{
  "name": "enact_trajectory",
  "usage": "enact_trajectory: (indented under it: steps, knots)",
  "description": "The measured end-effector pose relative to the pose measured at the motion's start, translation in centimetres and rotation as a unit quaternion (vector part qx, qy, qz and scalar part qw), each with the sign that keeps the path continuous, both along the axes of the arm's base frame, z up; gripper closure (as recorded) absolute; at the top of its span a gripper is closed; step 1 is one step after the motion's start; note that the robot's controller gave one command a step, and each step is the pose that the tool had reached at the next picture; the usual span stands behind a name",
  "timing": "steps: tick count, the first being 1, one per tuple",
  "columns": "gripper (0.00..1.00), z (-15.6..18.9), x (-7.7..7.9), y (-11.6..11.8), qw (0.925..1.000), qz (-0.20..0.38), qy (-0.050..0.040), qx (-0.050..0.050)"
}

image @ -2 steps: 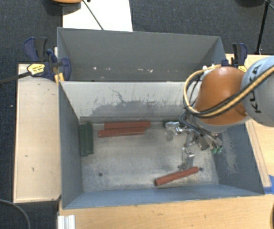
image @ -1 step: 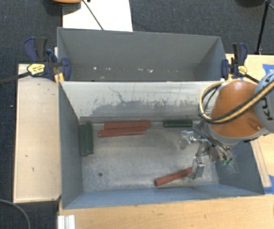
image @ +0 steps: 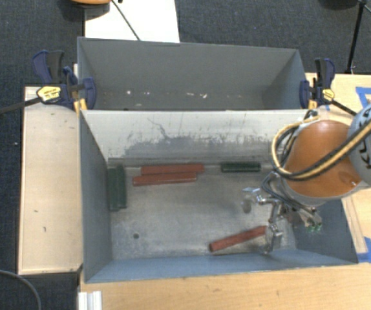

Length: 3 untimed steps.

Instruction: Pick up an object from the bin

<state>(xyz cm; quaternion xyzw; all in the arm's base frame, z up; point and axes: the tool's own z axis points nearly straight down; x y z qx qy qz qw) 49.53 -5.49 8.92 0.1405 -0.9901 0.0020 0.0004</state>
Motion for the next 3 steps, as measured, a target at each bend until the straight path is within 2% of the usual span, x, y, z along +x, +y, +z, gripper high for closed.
enact_trajectory:
  steps: [1, 2, 3]
  knots:
    - [0.0, -0.1, -0.3, 1.9, 0.9993, 0.037, -0.0001, 0.002]
    - [1.0, -1.9, -0.7, -3.1, 1.0, 0.009, 0.0005, 0.002]
    - [0.0, -1.7, -0.4, -3.1, 0.9999, 0.009, -0.0043, 0.002]
